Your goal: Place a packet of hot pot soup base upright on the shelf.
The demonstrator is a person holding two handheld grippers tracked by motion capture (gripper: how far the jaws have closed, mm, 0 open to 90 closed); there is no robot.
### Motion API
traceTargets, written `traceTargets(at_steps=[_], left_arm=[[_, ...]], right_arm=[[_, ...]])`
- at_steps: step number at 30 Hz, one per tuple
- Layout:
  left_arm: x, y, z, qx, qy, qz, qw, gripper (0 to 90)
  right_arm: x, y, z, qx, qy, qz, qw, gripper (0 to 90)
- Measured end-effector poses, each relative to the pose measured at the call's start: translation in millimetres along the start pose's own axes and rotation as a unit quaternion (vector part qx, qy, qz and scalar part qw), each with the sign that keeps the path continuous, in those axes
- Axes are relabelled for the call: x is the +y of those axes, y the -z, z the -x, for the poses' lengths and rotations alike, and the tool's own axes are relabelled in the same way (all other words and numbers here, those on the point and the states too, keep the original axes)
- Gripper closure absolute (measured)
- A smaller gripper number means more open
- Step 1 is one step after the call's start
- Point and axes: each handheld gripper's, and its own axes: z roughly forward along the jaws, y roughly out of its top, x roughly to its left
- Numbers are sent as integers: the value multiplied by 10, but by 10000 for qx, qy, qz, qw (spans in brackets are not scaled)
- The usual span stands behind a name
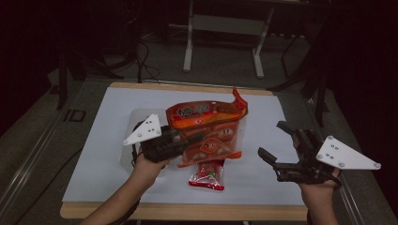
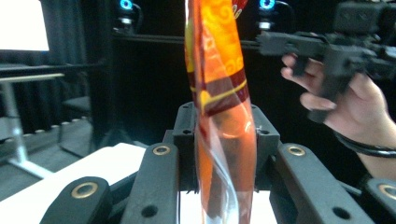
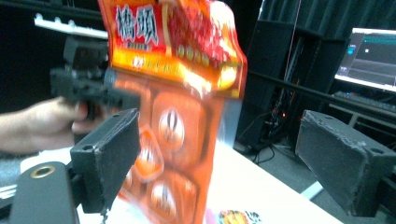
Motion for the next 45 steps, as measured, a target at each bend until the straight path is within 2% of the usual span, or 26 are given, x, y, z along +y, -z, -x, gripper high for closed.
traceTargets(at_steps=[3,7,10,13,15,18,21,24,28,32,36,39,41,42,45], left_arm=[[34,89,-77,313,-65,68,9995,716],[42,185,-192,544,-34,175,9984,716],[46,245,-255,739,-60,254,9969,716],[44,325,-328,1019,-75,411,9939,715],[41,371,-377,1132,-82,479,9924,715],[34,443,-469,1324,-62,557,9896,715],[4,512,-548,1617,-132,597,9849,715],[-47,567,-624,1755,-77,626,9824,715],[-154,630,-724,2006,-111,525,9782,715],[-264,700,-840,2160,-112,449,9753,715],[-364,770,-951,2296,-9,417,9724,714],[-454,804,-1034,2393,-26,286,9705,715],[-516,819,-1081,2495,-46,179,9682,714],[-557,828,-1107,2577,16,177,9661,714],[-622,856,-1155,2720,95,142,9621,714]], right_arm=[[-61,-5,17,-23,-44,-129,9999,137],[-133,-35,20,-90,-135,-329,9993,139],[-204,-53,16,-43,-173,-373,9991,138],[-263,-65,15,-69,-256,-318,9991,134],[-310,-66,6,-65,-279,-281,9992,127],[-363,-58,-7,35,-251,-213,9995,119],[-398,-55,-16,25,-236,-263,9994,119],[-436,-61,-12,41,-266,-317,9991,120],[-482,-87,-10,24,-264,-488,9985,124],[-516,-107,-12,52,-261,-566,9980,124],[-538,-125,-12,80,-282,-605,9977,124],[-557,-138,-12,102,-294,-633,9975,125],[-568,-144,-11,120,-305,-644,9974,125],[-574,-147,-10,125,-304,-653,9973,125],[-589,-151,-5,127,-314,-686,9971,125]])
